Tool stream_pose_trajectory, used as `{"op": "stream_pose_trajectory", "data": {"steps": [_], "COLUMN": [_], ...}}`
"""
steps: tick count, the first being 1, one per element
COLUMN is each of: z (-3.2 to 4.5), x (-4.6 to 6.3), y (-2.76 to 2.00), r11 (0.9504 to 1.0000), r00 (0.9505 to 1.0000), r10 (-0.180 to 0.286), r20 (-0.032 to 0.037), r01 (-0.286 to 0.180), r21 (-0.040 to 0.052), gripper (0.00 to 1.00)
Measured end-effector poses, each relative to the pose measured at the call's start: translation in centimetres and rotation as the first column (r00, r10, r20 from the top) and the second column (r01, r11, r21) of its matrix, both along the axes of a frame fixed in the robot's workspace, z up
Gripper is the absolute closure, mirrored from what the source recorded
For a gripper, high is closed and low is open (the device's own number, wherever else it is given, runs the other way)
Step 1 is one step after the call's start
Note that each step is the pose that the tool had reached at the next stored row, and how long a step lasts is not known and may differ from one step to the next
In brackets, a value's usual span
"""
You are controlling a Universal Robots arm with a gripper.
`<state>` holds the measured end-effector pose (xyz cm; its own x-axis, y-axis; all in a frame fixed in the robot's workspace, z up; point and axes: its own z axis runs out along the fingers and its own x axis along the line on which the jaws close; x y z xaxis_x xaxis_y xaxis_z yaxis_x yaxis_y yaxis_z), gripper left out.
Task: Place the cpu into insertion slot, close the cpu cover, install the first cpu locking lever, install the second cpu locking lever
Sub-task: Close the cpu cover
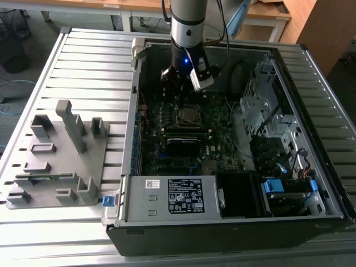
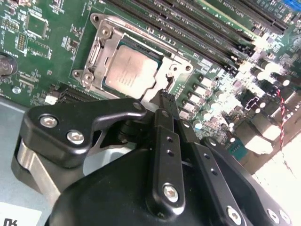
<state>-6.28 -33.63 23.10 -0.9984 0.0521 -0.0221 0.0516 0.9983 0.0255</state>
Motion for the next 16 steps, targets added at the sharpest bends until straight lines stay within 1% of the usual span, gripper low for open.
{"op": "stream_pose_trajectory", "data": {"steps": [4, 7, 16], "z": [0.00, 0.00, -0.01], "x": [0.0, 0.4, 2.6], "y": [-0.01, 0.00, 0.00], "r11": [1.0000, 1.0000, 1.0000], "r00": [1.0000, 1.0000, 1.0000], "r10": [0.000, 0.000, 0.000], "r20": [0.0000, -0.0001, -0.0001], "r01": [0.000, 0.000, 0.000], "r21": [-0.0001, -0.0002, -0.0002], "gripper": [0.89, 0.89, 0.89]}}
